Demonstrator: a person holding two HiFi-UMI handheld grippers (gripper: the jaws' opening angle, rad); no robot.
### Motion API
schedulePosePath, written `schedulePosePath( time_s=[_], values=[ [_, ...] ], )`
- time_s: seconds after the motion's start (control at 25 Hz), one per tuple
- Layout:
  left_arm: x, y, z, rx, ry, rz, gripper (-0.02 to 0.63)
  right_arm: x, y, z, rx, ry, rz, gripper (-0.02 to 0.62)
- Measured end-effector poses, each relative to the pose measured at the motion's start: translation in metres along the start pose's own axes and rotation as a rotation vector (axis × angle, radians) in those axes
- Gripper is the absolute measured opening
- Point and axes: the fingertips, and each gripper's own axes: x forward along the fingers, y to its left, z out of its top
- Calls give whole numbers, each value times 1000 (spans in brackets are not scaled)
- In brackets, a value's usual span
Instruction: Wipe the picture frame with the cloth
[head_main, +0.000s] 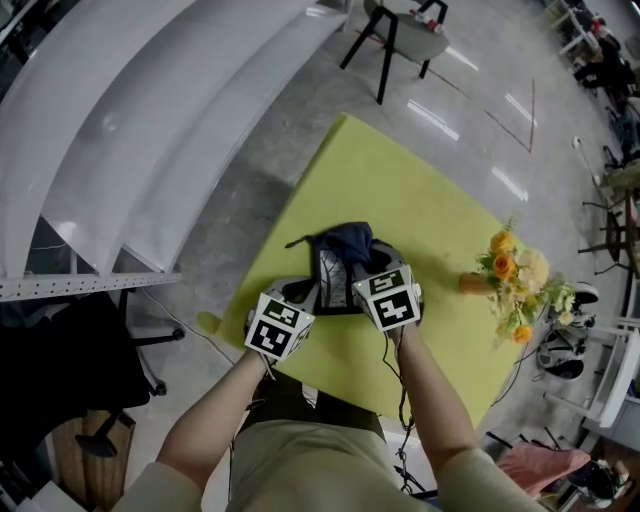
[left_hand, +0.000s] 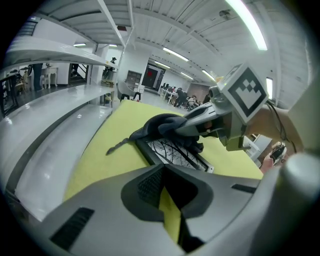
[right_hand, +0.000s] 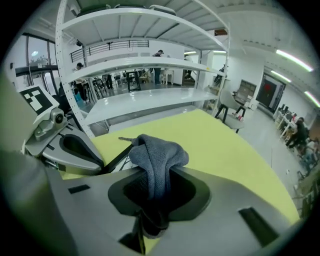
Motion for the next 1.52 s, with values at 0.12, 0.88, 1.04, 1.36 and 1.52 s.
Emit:
schedulePosePath(
  time_s=[0.12, 0.88, 1.04, 1.36, 1.52],
  values=[
    [-1, 0, -1, -19, 11, -2, 9, -20, -5, 15, 68, -120, 3, 80],
    [-10, -21, -19, 0, 51, -33, 9, 8, 86, -19, -149, 40, 206, 81],
    [-10, -20, -18, -25, 51, -37, 9, 1, 66, -33, -156, 72, 149, 81],
    [-9, -19, -18, -68, 27, -38, 9, -25, 39, -33, -70, 37, 98, 80],
    [-15, -21, -22, -67, 42, -30, 9, -46, 52, -23, 48, -24, 184, 81]
  ],
)
